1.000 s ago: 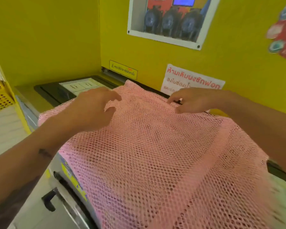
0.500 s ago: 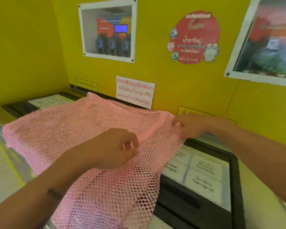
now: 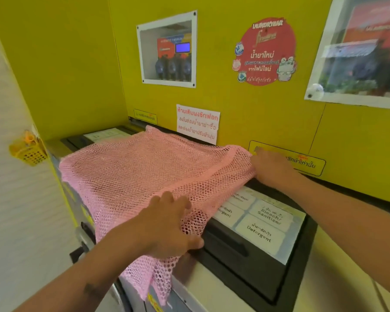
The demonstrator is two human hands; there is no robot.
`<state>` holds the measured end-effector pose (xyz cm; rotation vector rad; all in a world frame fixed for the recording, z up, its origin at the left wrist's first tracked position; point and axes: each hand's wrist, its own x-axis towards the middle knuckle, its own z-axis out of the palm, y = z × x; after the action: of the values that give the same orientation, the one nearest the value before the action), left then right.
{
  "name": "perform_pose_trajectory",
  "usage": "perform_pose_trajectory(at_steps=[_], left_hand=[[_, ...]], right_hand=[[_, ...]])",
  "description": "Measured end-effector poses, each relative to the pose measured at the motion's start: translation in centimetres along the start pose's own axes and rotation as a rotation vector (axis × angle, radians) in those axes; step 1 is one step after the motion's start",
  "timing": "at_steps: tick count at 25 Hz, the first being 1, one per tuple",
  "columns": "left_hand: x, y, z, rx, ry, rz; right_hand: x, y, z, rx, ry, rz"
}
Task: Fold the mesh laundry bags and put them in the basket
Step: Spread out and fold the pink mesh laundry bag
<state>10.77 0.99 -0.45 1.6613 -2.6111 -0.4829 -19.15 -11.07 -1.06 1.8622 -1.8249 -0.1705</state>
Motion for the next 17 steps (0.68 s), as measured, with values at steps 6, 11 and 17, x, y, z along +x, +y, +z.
perform_pose_trajectory(at_steps=[6,11,17], left_hand=[[-1.5,-1.9,-0.3,0.094,-0.001,-0.113],[-3.1,-3.0,-1.0,0.099,0.025,-0.099],[-2.1,-0.6,0.8,0.079,0.163,-0.032]], right_hand=[[-0.3,1.2,1.0,0.121,-0.076,-0.064],[-0.1,1.1,-0.5,0.263,-0.255,-0.134],[-0.6,0.0,-0.9,0.527,-0.284,-0.138]])
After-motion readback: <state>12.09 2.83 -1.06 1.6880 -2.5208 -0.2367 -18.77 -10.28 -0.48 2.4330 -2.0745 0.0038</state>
